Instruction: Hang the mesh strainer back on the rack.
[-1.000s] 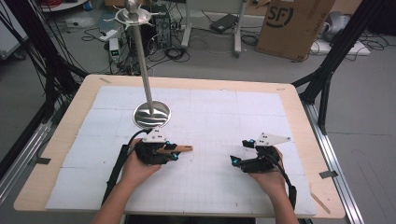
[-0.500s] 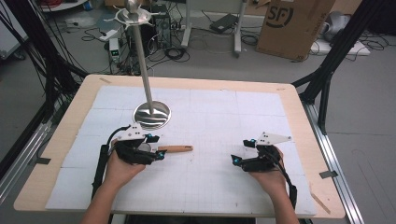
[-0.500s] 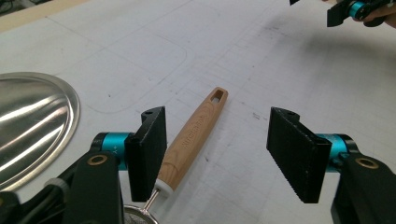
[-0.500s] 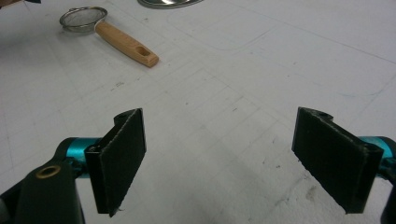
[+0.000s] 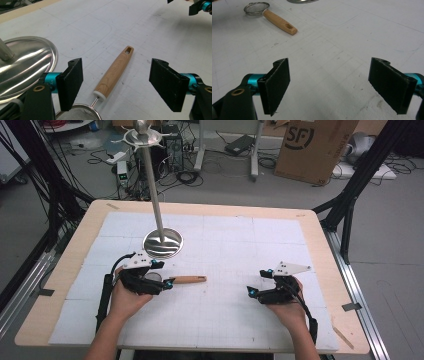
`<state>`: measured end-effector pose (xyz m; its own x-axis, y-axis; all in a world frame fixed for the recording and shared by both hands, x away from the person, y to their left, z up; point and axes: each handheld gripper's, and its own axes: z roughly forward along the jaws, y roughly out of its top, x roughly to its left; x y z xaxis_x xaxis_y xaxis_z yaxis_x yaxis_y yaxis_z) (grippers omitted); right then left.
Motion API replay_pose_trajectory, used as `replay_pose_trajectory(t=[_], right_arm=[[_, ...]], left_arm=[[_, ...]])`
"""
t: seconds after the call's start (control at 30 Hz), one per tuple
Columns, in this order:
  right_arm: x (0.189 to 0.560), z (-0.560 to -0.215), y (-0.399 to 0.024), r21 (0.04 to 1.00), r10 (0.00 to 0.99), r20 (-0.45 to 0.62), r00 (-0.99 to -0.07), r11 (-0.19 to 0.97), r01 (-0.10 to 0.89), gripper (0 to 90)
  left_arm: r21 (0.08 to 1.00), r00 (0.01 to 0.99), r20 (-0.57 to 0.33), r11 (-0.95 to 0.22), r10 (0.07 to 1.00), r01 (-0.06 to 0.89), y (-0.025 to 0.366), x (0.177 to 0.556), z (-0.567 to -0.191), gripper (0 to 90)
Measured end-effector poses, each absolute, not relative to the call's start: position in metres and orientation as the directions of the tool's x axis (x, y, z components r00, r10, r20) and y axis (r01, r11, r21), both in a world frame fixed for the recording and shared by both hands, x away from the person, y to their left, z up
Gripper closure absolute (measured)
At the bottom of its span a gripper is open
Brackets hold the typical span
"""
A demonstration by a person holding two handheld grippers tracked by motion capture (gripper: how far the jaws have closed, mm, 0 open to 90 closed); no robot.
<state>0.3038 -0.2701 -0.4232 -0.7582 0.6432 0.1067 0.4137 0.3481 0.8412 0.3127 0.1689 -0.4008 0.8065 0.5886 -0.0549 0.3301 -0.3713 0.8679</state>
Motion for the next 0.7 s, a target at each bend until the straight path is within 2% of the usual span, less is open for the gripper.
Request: replay_pose_trajectory(t=[0.4,0.7], right_arm=[[0.301,-0.422,-0.267,0.841,0.633,0.085,-0.769,0.369,0.397,16.8],[0.300,-0.421,-0.267,0.844,0.633,0.091,-0.769,0.361,0.397,16.8]], left_arm=[[0.851,0.808,-0.037,-0.405,0.589,0.334,0.166,0.317,-0.402,28.5],[0.825,0.820,-0.063,-0.433,0.568,0.364,0.162,0.327,-0.410,32.7]])
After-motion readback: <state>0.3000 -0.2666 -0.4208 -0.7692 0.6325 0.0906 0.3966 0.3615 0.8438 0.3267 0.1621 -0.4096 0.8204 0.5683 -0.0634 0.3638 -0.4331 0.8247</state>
